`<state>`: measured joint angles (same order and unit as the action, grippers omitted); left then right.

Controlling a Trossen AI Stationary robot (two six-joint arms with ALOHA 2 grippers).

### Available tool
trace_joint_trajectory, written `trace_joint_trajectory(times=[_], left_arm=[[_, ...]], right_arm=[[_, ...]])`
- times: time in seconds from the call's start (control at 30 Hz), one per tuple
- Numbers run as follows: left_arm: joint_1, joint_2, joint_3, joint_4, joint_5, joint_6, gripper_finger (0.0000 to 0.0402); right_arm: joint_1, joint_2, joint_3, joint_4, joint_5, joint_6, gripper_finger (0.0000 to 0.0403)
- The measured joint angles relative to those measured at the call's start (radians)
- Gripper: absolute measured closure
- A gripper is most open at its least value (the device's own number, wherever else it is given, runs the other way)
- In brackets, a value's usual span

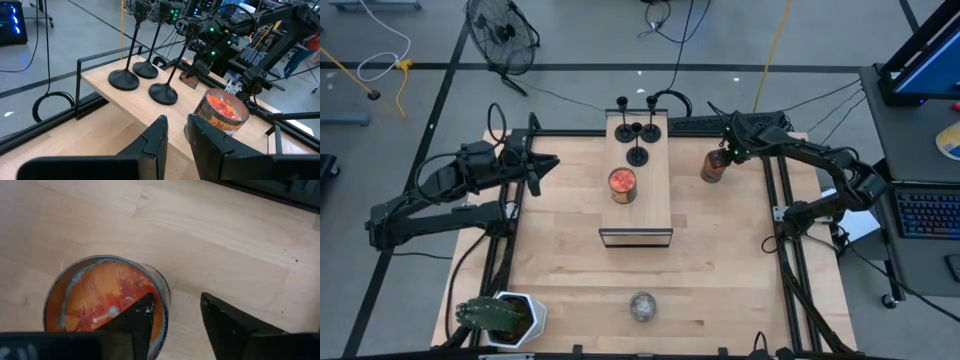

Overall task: Pick & Place candle stick holders
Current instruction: Put the orange scented candle on the shelf aligned with the other orange scented candle

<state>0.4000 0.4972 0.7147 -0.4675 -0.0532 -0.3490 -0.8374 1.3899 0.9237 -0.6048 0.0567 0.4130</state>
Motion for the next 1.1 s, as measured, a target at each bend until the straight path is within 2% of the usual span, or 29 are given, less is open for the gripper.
trace_joint_trajectory(times=[0.47,0.83,1.1], left_arm=[[0.000,0.000,0.000,0.000,0.000,0.005,0.0321],[0.000,0.000,0.000,0.000,0.001,0.000,0.0321],[0.000,0.000,0.000,0.000,0.002,-0.002,0.0321]], right_arm=[[0.000,-0.004,-0.034,0.016,0.001,0.016,0.0395],[0.001,-0.040,-0.058,0.009,0.025,0.042,0.0401],[0.005,-0.142,-0.014,-0.110,0.025,0.039,0.0402]])
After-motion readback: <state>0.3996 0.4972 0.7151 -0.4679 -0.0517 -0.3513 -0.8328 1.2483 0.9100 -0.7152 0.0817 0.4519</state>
